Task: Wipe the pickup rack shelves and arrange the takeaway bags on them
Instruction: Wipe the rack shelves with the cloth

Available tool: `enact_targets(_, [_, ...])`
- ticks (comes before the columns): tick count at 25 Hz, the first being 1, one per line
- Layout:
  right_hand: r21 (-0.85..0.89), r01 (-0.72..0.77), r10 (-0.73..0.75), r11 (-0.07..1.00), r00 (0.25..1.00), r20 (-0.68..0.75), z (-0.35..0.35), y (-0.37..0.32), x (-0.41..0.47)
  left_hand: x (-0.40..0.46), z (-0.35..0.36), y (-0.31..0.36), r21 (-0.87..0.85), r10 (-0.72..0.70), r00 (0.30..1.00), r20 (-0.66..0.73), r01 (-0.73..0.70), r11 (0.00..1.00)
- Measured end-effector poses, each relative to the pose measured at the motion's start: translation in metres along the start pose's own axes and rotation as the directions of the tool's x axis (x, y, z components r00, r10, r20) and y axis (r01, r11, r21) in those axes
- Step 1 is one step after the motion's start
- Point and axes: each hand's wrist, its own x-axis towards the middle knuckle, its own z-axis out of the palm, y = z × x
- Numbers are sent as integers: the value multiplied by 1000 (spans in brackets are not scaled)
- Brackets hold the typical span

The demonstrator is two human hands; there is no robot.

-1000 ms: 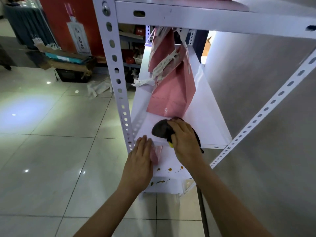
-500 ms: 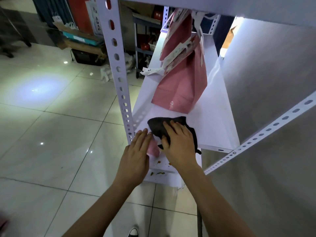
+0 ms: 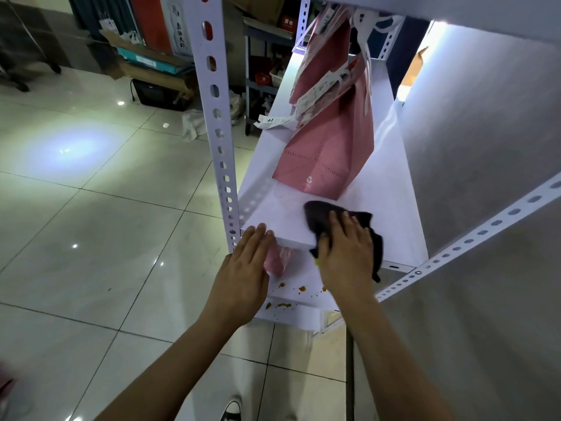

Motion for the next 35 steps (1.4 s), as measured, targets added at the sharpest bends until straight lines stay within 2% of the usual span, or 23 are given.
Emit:
enact_targets(3, [61, 138, -139, 989, 990, 17, 13, -37, 2, 2, -4, -5, 8, 19, 1000, 24, -20, 1000])
enact_targets(6, [78, 149, -153, 986, 987, 47, 17, -54, 12, 3, -7, -7, 52, 18, 999, 33, -20, 998])
enact_targets(9, [108, 68, -68, 992, 998, 2, 13, -37, 2, 3, -6, -2, 63, -4, 999, 39, 1, 998])
enact_targets(12, [25, -55, 56, 998, 997, -44, 1, 15, 0, 1, -5, -4, 75, -10, 999, 48, 7, 997])
enact_targets(15, [-23, -234, 233, 972, 972, -32, -18, 66, 11, 1, -4, -4, 62, -3, 999, 43, 1, 998])
enact_targets(17, [-17, -282, 281, 959, 959, -31, -19, 70, 14, 0, -5, -1, 45, -12, 999, 34, 11, 999])
enact_targets(19, [10, -238, 238, 971, 969, -66, -14, 54, 8, -2, -7, 1, 37, -16, 1000, 24, 15, 999])
enact_targets(21, [39, -124, 127, 992, 987, -103, -6, 29, -3, -2, -7, 2, 47, -8, 1000, 28, 7, 999])
enact_targets(26, [77, 88, -85, 993, 996, -37, 17, -31, -6, -2, -6, 2, 59, -4, 1000, 27, 2, 998])
enact_targets(29, [63, 93, -91, 994, 995, -39, 20, -41, 6, -1, -7, 2, 55, 7, 1000, 25, -8, 998])
enact_targets(35, [68, 154, -149, 986, 987, -63, 23, -35, -29, -1, -11, -4, 32, 20, 998, 52, -22, 999])
